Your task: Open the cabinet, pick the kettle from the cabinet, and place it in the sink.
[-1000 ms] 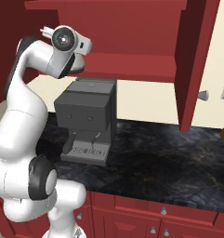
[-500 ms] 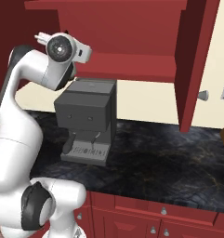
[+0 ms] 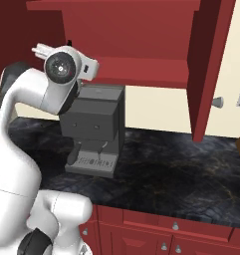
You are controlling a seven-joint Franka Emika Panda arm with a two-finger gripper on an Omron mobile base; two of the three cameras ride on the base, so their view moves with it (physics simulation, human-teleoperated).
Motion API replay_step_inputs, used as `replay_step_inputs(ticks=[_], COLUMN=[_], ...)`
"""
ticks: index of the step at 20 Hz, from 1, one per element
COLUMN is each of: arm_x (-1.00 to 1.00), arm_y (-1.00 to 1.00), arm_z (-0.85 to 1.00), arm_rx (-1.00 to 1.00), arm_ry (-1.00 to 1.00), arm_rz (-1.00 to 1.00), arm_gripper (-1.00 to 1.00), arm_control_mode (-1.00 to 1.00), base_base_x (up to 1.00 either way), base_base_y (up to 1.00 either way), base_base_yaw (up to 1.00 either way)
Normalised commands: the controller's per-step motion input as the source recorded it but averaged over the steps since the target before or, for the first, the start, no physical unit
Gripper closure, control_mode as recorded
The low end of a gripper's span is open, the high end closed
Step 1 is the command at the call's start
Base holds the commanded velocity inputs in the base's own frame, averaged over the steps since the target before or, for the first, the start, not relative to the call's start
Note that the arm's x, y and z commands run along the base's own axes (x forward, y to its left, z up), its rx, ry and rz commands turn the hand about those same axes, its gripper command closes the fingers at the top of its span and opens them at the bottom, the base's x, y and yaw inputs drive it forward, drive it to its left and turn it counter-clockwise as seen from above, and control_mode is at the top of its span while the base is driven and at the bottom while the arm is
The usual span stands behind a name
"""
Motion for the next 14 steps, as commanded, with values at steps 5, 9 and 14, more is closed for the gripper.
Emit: replay_step_inputs(ticks=[5, 9, 14], arm_x=[-0.61, -0.6, -0.48], arm_y=[-0.17, -0.19, -0.09], arm_z=[-0.13, -0.21, -0.28], arm_rx=[-0.07, -0.09, -0.14], arm_ry=[0.0, 0.0, 0.02], arm_rz=[0.0, 0.0, 0.0], arm_gripper=[1.0, 1.0, 1.0], arm_control_mode=[-1.0, -1.0, -1.0], base_base_x=[0.0, 0.0, 0.0], base_base_y=[0.0, 0.0, 0.0], base_base_yaw=[0.0, 0.0, 0.0])
